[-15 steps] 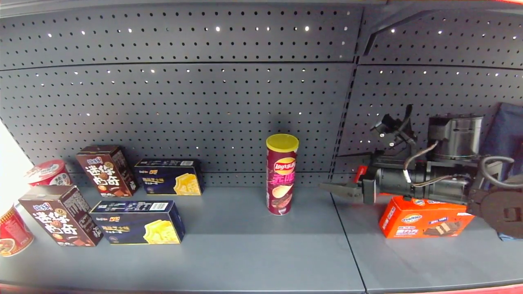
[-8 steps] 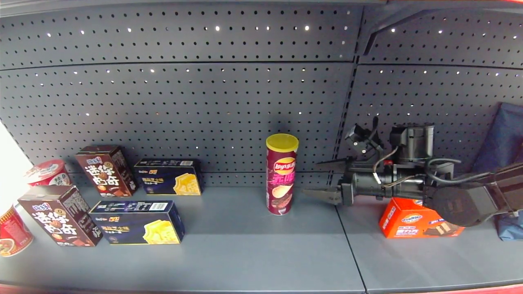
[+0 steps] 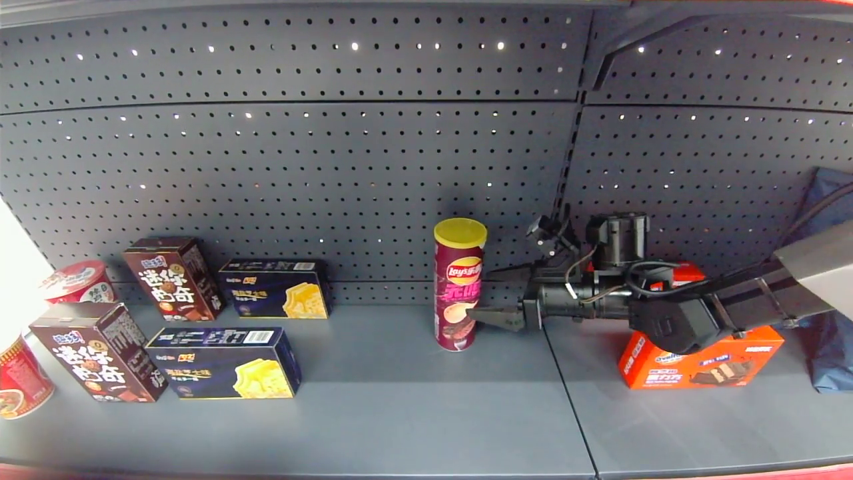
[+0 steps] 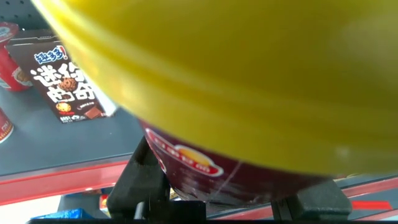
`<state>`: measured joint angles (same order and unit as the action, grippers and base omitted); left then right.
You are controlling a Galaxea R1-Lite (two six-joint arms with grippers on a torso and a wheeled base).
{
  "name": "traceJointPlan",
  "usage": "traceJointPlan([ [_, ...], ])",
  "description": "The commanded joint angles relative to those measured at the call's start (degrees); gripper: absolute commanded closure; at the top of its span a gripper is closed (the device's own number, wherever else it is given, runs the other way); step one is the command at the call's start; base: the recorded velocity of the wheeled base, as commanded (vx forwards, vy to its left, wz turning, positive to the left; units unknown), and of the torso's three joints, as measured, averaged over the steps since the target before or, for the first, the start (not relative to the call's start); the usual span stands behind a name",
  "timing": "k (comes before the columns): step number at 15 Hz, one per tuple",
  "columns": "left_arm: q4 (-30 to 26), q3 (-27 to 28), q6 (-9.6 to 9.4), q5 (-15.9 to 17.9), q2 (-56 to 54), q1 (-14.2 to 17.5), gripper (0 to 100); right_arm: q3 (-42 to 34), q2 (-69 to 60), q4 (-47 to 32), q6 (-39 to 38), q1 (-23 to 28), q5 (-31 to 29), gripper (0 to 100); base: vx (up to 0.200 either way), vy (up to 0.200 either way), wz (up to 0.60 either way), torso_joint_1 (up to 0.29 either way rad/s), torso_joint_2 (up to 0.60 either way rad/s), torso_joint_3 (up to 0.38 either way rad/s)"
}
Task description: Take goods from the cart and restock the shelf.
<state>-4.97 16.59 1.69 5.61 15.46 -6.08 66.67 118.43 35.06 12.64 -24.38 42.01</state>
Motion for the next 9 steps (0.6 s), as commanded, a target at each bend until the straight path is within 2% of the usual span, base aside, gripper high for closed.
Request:
traceJointPlan([
  [1,0.0,0.1,-0.02,0.0,0.1,0.0,100,2.9,3.6,0.0,0.0,-0.5,0.0,0,0.000,0.000,0.00,0.000,0.00,0.000],
  [9,0.0,0.0,0.06,0.0,0.2,0.0,100,7.8,8.7,0.1,-0.2,-2.2,0.1,0,0.000,0.000,0.00,0.000,0.00,0.000],
])
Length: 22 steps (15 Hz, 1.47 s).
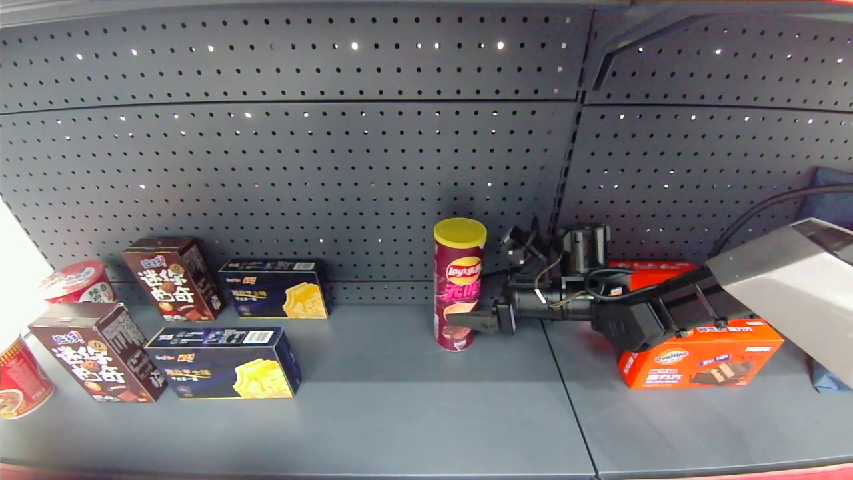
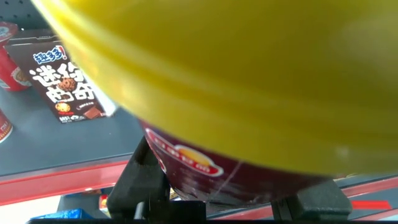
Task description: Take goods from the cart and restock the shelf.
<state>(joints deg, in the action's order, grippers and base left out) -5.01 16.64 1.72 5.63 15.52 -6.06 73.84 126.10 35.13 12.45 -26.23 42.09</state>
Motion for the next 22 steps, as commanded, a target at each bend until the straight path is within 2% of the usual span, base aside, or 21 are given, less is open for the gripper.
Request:
traceJointPlan([
  [1,0.0,0.1,0.04,0.0,0.1,0.0,100,1.2,1.8,0.0,0.0,-0.7,-0.1,0,0.000,0.000,0.00,0.000,0.00,0.000],
  [6,0.0,0.1,0.04,0.0,0.1,0.0,100,3.3,4.1,0.0,-0.1,-1.4,-0.1,0,0.000,0.000,0.00,0.000,0.00,0.000],
  [7,0.1,0.1,0.04,0.0,0.1,0.0,100,3.6,4.2,0.0,-0.1,-1.5,-0.8,100,0.000,0.000,0.00,0.000,0.00,0.000],
  [11,0.1,-1.1,0.04,0.0,0.0,0.0,100,0.3,0.0,-0.2,-0.2,-3.3,-3.1,100,0.000,0.000,0.00,0.000,0.00,0.000],
  [16,0.2,-2.5,-0.05,0.1,-1.0,0.0,100,-13.6,-14.8,-0.1,-3.3,-9.2,-8.4,100,0.000,0.000,0.00,0.000,0.00,0.000],
  [17,0.2,-2.8,-0.05,0.1,-1.4,0.0,100,-14.5,-15.8,-0.1,-3.7,-9.5,-8.8,100,0.000,0.000,0.00,0.000,0.00,0.000],
  [19,0.1,-4.8,-0.05,0.0,-4.4,0.1,100,-20.0,-22.1,0.4,-5.2,-11.4,-11.2,100,0.000,0.000,0.00,0.000,0.00,0.000],
  [22,0.1,-4.2,0.04,-0.1,-4.8,0.2,100,-27.4,-25.6,5.2,-5.2,-11.7,-11.3,100,0.000,0.000,0.00,0.000,0.00,0.000],
])
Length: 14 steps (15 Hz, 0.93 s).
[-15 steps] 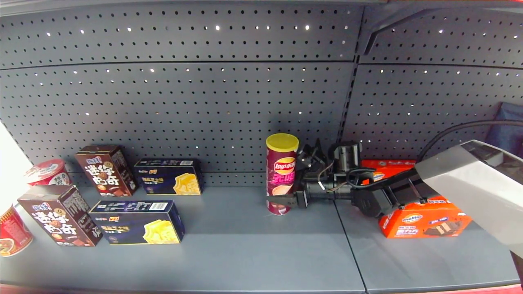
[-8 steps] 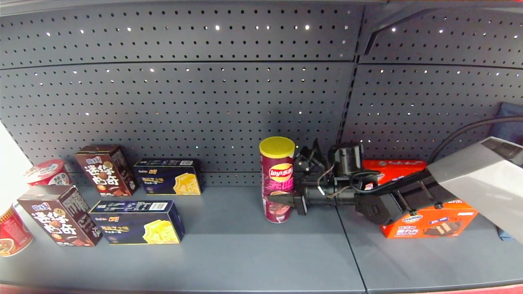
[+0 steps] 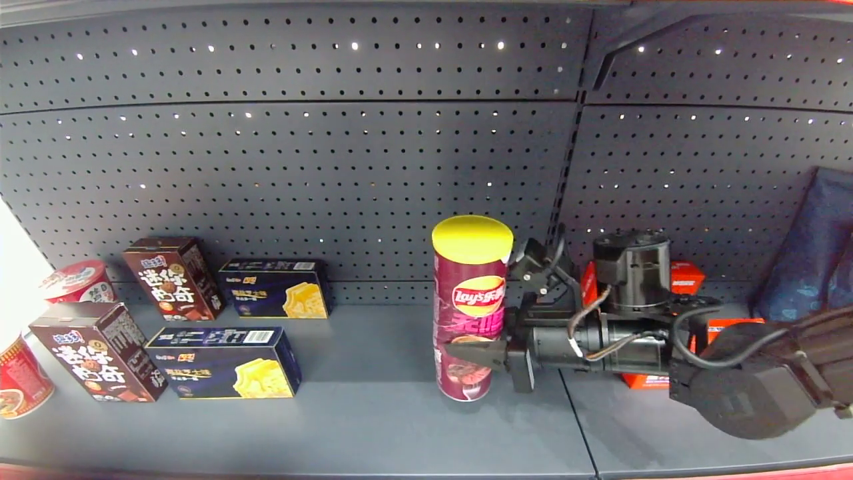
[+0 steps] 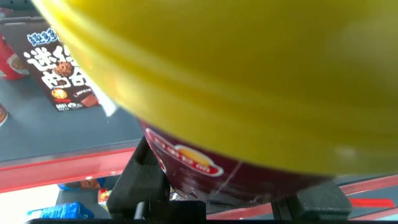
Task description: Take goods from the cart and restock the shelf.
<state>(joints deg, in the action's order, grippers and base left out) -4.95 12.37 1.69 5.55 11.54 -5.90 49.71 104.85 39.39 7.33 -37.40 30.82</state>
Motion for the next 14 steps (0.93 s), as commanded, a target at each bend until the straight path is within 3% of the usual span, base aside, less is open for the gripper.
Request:
traceJointPlan([
  [1,0.0,0.4,0.06,-0.1,-0.7,0.1,100,-7.8,-4.6,5.2,0.0,-1.0,-0.1,100,0.000,0.000,0.00,0.000,0.00,0.000],
  [2,0.0,0.9,-0.02,-0.1,-0.7,0.3,100,-13.0,-4.0,11.6,-0.1,-1.3,-0.1,100,0.000,0.000,0.00,0.000,0.00,0.000],
  [4,0.0,1.6,-0.11,-0.2,-0.6,0.4,100,-17.2,-4.1,15.9,-2.7,-2.3,-0.1,100,0.000,0.000,0.00,0.000,0.00,0.000],
  [9,-0.1,3.6,-0.20,-0.3,-0.2,0.5,100,-18.2,-1.1,18.6,-3.3,-1.4,-0.1,100,0.000,0.000,0.00,0.000,0.00,0.000],
  [14,-6.5,6.5,-0.20,-0.4,-0.9,0.4,100,-18.3,4.5,24.9,-3.4,-1.4,0.0,100,0.000,0.000,0.00,0.000,0.00,0.000],
])
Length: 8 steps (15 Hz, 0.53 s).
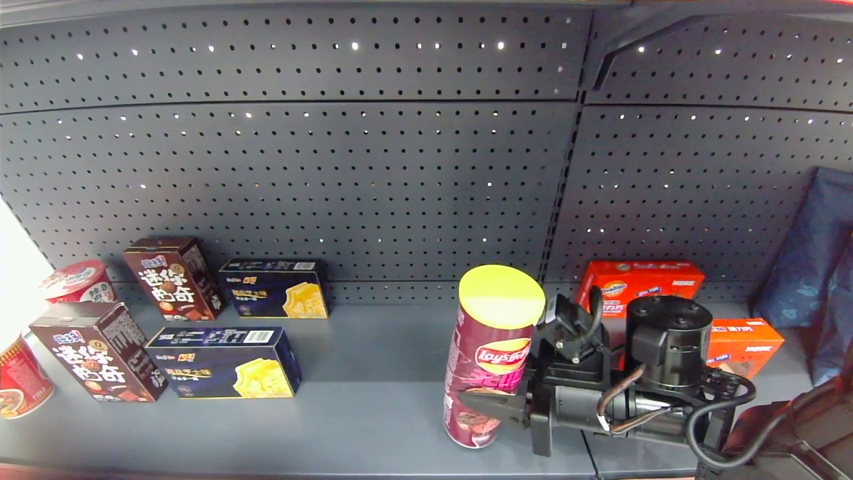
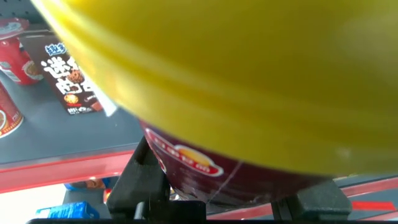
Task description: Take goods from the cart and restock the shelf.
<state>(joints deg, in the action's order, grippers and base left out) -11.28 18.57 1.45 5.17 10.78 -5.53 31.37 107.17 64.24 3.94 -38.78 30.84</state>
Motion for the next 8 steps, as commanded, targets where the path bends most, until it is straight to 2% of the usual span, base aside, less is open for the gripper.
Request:
traceJointPlan([
  [1,-0.2,0.3,0.04,0.0,-0.1,0.0,100,-0.1,2.3,0.1,0.0,0.1,0.2,100,0.000,0.000,0.00,0.000,0.00,0.000],
  [8,-0.2,-0.1,0.04,0.0,-0.1,-0.1,100,0.1,5.0,0.3,0.5,1.2,0.5,100,0.000,0.000,0.00,0.000,0.00,0.000],
])
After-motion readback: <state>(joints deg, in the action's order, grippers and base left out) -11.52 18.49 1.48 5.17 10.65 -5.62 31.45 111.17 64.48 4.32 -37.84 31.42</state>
